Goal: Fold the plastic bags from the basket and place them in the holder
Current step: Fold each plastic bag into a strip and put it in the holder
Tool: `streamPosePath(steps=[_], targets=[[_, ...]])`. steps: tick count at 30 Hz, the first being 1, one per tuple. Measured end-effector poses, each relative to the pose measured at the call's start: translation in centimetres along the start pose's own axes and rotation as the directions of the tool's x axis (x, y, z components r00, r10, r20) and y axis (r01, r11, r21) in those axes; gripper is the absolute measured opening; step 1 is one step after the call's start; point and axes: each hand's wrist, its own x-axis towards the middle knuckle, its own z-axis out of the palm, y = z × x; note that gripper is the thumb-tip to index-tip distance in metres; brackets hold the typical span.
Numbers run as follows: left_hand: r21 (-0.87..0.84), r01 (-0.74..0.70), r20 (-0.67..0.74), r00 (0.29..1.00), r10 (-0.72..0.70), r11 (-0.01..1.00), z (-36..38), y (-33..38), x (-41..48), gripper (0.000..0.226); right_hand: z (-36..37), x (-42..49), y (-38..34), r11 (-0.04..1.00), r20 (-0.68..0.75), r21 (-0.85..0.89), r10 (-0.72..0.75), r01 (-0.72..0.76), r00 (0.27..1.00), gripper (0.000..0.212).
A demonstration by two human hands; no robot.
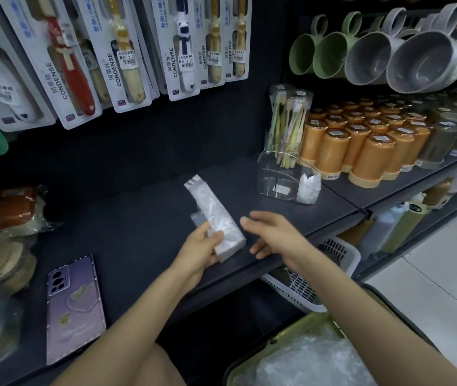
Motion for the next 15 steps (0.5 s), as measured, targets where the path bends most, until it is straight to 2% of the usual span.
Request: streamPosePath(steps=[3, 7, 15], targets=[[-0.005, 0.013, 0.024, 1.000, -0.013, 1.000, -0.3, 0.1, 0.2, 0.025, 1.5, 1.1, 1.1, 0.995, -0.019, -0.090, -0.053, 0.051, 0.998, 0.042], [-0.011, 0.011, 0.064, 0.998, -0.010, 1.000, -0.5, -0.2, 0.3, 0.028, 1.8, 1.8, 1.7, 0.999, -0.061, -0.015, -0.032, 0.031, 0.998, 0.017], [-0.026, 0.046, 0.122, 0.992, -0.043, 0.999, -1.2, 0.2, 0.5, 0.030, 0.7, 1.9, 2.4, 0.994, 0.000, -0.098, 0.042, -0.042, 0.999, 0.014]])
